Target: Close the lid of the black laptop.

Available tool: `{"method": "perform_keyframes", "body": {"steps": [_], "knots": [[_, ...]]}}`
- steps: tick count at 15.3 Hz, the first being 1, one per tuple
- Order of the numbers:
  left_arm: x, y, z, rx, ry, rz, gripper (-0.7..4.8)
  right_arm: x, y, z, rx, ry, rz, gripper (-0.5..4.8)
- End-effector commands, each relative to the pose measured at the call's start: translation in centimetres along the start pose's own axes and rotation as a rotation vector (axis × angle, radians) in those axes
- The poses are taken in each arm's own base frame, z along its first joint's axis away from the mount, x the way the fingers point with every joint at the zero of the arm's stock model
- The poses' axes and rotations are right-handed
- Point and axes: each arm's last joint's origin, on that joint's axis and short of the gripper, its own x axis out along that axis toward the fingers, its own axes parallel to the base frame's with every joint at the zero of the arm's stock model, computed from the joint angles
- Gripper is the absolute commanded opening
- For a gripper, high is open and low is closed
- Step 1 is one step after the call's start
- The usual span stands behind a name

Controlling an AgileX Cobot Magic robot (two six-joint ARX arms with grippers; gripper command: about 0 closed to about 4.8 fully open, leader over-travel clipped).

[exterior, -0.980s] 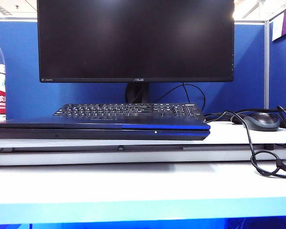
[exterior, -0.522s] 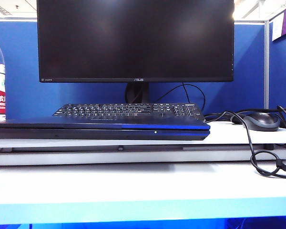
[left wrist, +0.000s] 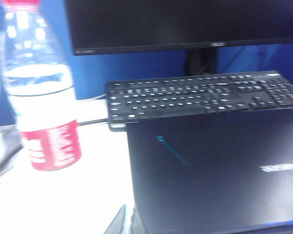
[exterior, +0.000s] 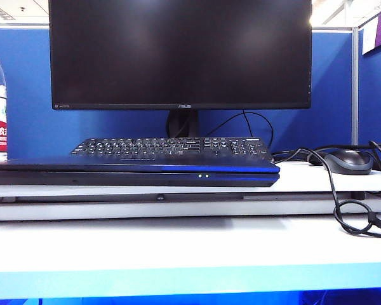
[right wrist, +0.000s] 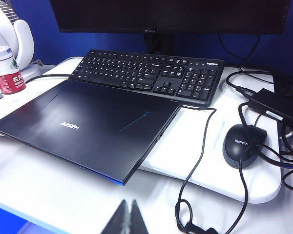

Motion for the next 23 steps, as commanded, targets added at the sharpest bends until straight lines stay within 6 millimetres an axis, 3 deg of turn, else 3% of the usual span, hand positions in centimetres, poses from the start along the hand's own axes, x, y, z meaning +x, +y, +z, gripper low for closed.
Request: {"method": "perform_keyframes", "body": {"steps": [1,23], "knots": [[-0.05,0.40,0.15,-0.046,-0.015,0.047,-0.04,-0.10,0.03,0.21,-0.005,-0.019,0.002,-0.04],[-0.11,0.82,0.06,-0.082,-0.008,0.122,-0.04,-0.10,0.03,0.21,-0.005,-0.019,0.002,-0.04]]}}
